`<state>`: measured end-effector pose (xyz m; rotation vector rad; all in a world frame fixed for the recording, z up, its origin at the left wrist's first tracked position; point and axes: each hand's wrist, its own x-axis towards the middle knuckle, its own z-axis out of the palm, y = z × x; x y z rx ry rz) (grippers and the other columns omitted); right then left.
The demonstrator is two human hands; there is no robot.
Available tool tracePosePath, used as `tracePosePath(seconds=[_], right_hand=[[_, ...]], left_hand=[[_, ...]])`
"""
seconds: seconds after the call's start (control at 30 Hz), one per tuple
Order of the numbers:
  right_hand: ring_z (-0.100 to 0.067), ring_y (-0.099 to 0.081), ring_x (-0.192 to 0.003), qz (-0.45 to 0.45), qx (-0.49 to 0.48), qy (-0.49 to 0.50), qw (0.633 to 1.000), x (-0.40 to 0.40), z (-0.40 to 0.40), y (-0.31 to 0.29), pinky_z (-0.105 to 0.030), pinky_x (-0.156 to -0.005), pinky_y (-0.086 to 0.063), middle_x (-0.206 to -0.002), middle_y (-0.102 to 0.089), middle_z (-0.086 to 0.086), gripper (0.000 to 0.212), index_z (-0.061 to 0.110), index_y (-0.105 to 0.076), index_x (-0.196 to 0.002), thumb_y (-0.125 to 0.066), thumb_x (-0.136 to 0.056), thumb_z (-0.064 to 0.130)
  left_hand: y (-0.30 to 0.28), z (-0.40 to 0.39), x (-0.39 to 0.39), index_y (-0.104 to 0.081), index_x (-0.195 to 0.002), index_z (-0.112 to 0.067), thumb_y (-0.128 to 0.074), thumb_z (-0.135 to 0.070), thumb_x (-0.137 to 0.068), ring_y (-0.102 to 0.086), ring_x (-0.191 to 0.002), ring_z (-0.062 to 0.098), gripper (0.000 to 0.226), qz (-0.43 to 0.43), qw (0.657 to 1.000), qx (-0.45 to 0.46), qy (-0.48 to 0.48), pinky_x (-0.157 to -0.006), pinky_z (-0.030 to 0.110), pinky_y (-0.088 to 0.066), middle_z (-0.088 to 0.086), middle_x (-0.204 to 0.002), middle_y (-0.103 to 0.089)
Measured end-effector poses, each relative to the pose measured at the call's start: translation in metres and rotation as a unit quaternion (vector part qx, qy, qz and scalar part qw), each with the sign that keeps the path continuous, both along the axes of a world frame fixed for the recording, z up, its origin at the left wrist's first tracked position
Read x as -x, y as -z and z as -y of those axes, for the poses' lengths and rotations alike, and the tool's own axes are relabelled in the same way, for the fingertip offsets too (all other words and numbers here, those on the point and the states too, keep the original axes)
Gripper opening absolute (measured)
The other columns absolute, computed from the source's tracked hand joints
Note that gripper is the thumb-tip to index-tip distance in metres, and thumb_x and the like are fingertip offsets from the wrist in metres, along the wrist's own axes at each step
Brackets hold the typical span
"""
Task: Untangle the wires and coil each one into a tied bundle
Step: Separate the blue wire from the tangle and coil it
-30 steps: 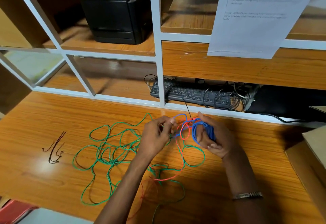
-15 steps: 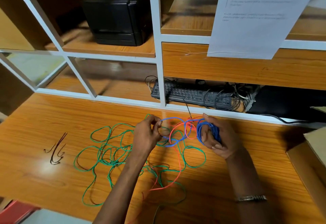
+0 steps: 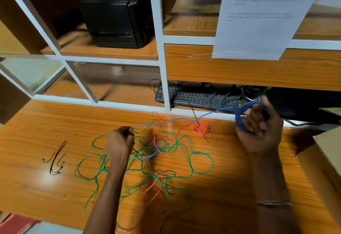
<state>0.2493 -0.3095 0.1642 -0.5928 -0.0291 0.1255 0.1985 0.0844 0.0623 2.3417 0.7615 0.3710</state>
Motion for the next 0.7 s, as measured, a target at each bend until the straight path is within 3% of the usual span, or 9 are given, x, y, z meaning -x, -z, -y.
tracePosePath(seconds=[0.1,0.23,0.37,0.43,0.5,0.6,0.63,0.7], right_hand=[[-0.009,-0.024,-0.024,-0.038,-0.001,-0.036,0.999,-0.002,-0.027,0.013,-0.018,-0.036,-0.030,-0.034,-0.033,0.006,0.054,0.008,-0.065,-0.073,-0.036,-0.112,0.033],[-0.011,-0.010,-0.028,-0.063,-0.011,-0.123,0.990,0.001,-0.051,0.020,-0.018,-0.033,-0.023,-0.030,-0.031,0.004,0.063,0.004,-0.066,-0.066,-0.034,-0.110,0.035],[-0.008,-0.020,-0.020,-0.090,0.059,-0.193,0.975,0.003,-0.077,0.022,-0.018,-0.028,-0.022,-0.026,-0.027,0.001,0.062,0.000,-0.068,-0.058,-0.041,-0.101,0.037],[-0.008,-0.022,-0.019,-0.090,0.094,-0.223,0.966,0.004,-0.085,0.024,-0.019,-0.031,-0.016,-0.026,-0.027,-0.001,0.061,-0.003,-0.067,-0.058,-0.044,-0.097,0.038],[-0.009,-0.021,-0.020,-0.094,0.115,-0.241,0.959,0.003,-0.092,0.028,-0.021,-0.035,-0.011,-0.026,-0.027,-0.002,0.061,-0.004,-0.067,-0.060,-0.045,-0.098,0.037],[-0.010,-0.019,-0.021,-0.100,0.114,-0.257,0.955,0.004,-0.101,0.033,-0.023,-0.038,-0.009,-0.026,-0.026,-0.002,0.061,-0.006,-0.066,-0.062,-0.045,-0.100,0.037],[-0.010,-0.019,-0.020,-0.098,0.106,-0.261,0.954,0.004,-0.103,0.033,-0.023,-0.037,-0.009,-0.026,-0.027,-0.002,0.061,-0.006,-0.066,-0.062,-0.044,-0.100,0.037],[-0.010,-0.021,-0.019,-0.090,0.078,-0.264,0.957,0.005,-0.103,0.030,-0.021,-0.034,-0.013,-0.025,-0.027,-0.002,0.063,-0.005,-0.067,-0.061,-0.043,-0.100,0.038]], left_hand=[[0.001,0.005,-0.007,-0.081,-0.105,-0.025,-0.068,-0.032,-0.091,-0.077,-0.095,0.031,0.021,-0.043,0.999,-0.004,0.015,-0.074,0.036,-0.057,0.007,-0.094,-0.081],[-0.001,0.015,-0.012,-0.079,-0.106,-0.027,-0.067,-0.035,-0.094,-0.076,-0.099,0.032,0.018,-0.044,0.998,-0.013,0.032,-0.075,0.036,-0.056,0.005,-0.097,-0.081],[-0.008,0.035,-0.010,-0.066,-0.132,-0.027,-0.071,-0.043,-0.093,-0.066,-0.115,0.036,0.042,-0.091,0.989,-0.052,0.104,-0.091,0.042,-0.053,0.014,-0.119,-0.073],[-0.017,0.044,-0.008,-0.063,-0.137,-0.026,-0.076,-0.041,-0.091,-0.063,-0.118,0.034,0.050,-0.047,0.984,-0.067,0.156,-0.095,0.042,-0.051,0.013,-0.126,-0.067],[-0.030,0.063,-0.007,-0.065,-0.133,-0.025,-0.073,-0.033,-0.097,-0.067,-0.105,0.020,0.038,0.053,0.968,0.042,0.243,-0.087,0.034,-0.053,0.004,-0.121,-0.070],[-0.053,0.100,-0.004,-0.060,-0.140,-0.016,-0.051,-0.024,-0.110,-0.069,-0.104,0.013,0.033,0.035,0.876,0.315,0.364,-0.090,0.023,-0.055,0.000,-0.121,-0.069],[-0.051,0.106,-0.004,-0.059,-0.140,-0.013,-0.045,-0.024,-0.111,-0.070,-0.100,0.011,0.034,0.026,0.859,0.354,0.370,-0.089,0.022,-0.055,-0.001,-0.116,-0.070],[-0.042,0.111,-0.005,-0.064,-0.131,-0.007,-0.043,-0.021,-0.113,-0.061,-0.073,0.006,0.031,0.043,0.868,0.342,0.359,-0.070,0.020,-0.050,-0.010,-0.086,-0.066]])
